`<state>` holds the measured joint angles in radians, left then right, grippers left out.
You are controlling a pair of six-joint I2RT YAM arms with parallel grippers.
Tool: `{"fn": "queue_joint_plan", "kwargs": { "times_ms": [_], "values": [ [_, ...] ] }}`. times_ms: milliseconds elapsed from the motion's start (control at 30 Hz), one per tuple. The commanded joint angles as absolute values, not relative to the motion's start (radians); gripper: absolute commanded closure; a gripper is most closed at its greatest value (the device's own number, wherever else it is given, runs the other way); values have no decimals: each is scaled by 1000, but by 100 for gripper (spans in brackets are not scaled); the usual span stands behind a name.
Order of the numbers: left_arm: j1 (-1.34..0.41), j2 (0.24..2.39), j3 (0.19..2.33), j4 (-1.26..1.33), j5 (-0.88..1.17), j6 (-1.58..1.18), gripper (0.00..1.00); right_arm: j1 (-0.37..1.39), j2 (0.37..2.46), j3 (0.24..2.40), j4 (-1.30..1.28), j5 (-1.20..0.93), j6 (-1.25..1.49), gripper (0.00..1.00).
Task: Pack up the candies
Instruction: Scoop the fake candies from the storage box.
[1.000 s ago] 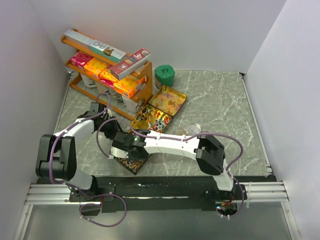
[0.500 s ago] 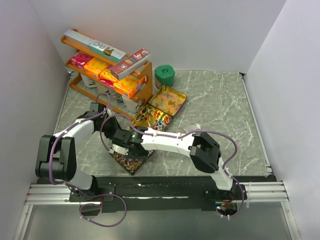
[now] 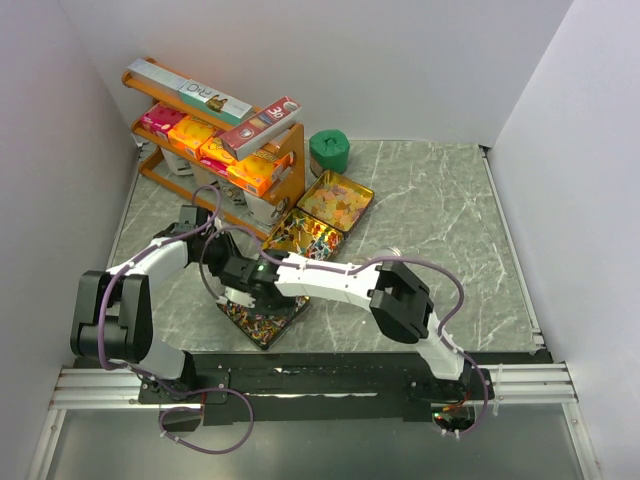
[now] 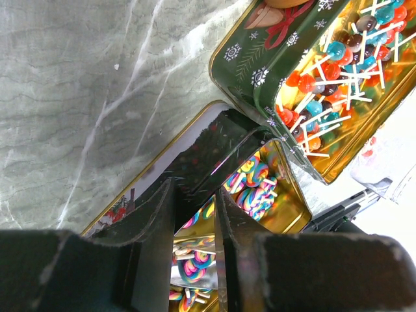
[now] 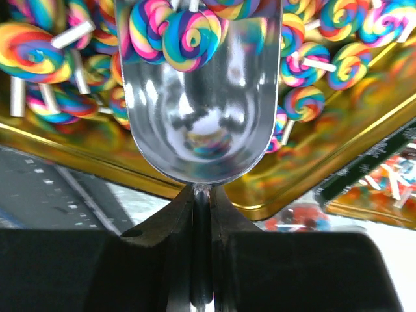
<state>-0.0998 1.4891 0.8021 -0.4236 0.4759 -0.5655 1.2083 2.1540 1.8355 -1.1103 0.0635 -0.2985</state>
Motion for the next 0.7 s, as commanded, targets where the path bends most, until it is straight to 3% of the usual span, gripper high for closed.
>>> {"fn": "queue_joint_plan", "kwargs": {
  "times_ms": [0,167,400,667],
  "values": [
    [-109,1522,773,-399,439,-681,92,1278,2218,1871,-974,90,-380,100],
    [-110,1516,778,-394,439,-672,93,1290,2214,1873,-933,136,-393,100],
    [-110,1517,775,-391,445,-653,96,1292,2224,1858,-868,411,-413,100],
    [-110,1519,785,-390,449,-657,97,1292,2195,1838,-827,181,-400,100]
  ]
}}
